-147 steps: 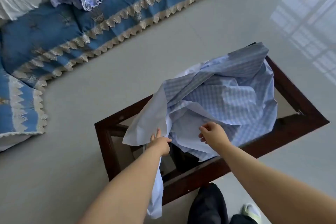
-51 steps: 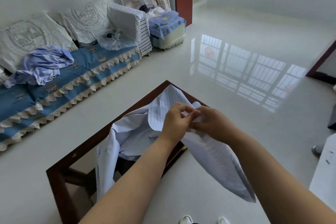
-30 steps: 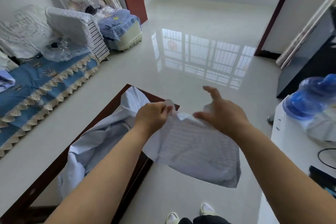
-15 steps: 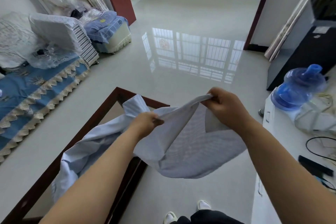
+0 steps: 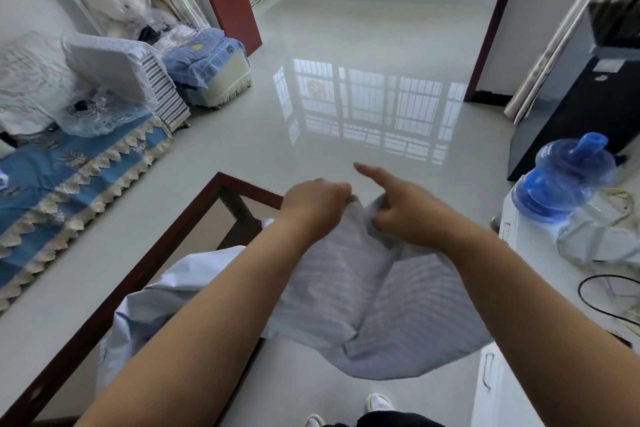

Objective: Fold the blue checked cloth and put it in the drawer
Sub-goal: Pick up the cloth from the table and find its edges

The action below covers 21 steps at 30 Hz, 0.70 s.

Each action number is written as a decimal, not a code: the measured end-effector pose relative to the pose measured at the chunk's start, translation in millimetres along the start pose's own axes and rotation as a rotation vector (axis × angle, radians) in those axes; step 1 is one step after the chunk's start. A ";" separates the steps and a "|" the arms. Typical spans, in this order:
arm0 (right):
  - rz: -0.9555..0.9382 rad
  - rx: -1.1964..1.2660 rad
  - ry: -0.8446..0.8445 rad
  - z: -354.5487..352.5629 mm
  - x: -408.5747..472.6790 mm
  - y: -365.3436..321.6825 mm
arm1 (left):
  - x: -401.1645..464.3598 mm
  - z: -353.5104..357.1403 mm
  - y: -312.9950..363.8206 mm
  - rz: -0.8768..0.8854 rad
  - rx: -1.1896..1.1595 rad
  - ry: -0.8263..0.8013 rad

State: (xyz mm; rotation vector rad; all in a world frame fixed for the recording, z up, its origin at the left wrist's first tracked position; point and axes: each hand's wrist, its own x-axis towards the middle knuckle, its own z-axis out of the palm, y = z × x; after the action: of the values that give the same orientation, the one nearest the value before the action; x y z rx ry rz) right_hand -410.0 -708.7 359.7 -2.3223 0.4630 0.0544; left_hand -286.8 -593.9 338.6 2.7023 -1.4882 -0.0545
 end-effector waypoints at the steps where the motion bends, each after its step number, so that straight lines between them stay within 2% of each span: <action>1: -0.006 0.058 -0.073 0.1 0.7 2.5 | 1.9 -3.8 9.6 0.010 0.009 -0.006; 3: -0.026 0.151 -0.157 -6.1 2.8 9.2 | 4.1 -11.5 21.9 0.007 -0.047 0.037; 7: -0.015 0.242 -0.288 -12.6 3.9 19.4 | 0.1 -19.4 35.8 0.026 -0.381 0.078; 9: 0.007 0.206 -0.175 -8.7 5.3 23.8 | 1.2 -22.3 32.8 0.012 -0.580 0.043; 12: -0.012 0.150 0.090 -9.0 4.1 22.5 | 3.9 -20.2 12.2 -0.007 -0.760 -0.175; 14: -0.049 0.135 0.225 -10.9 0.8 21.7 | 4.3 -13.4 -2.6 -0.009 -0.781 -0.347; 16: -0.070 0.125 0.291 -13.2 -1.9 23.4 | 6.1 -3.8 -13.2 -0.025 -0.812 -0.446; 21: -0.125 0.151 0.500 -26.3 -9.7 30.2 | 17.9 21.8 -20.0 -0.073 -0.736 -0.513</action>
State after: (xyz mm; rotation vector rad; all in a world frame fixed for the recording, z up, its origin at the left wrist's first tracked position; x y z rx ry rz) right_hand -432.1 -743.6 359.8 -2.1976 0.5421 -0.6126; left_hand -261.6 -599.1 315.4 2.1915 -1.1198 -1.1235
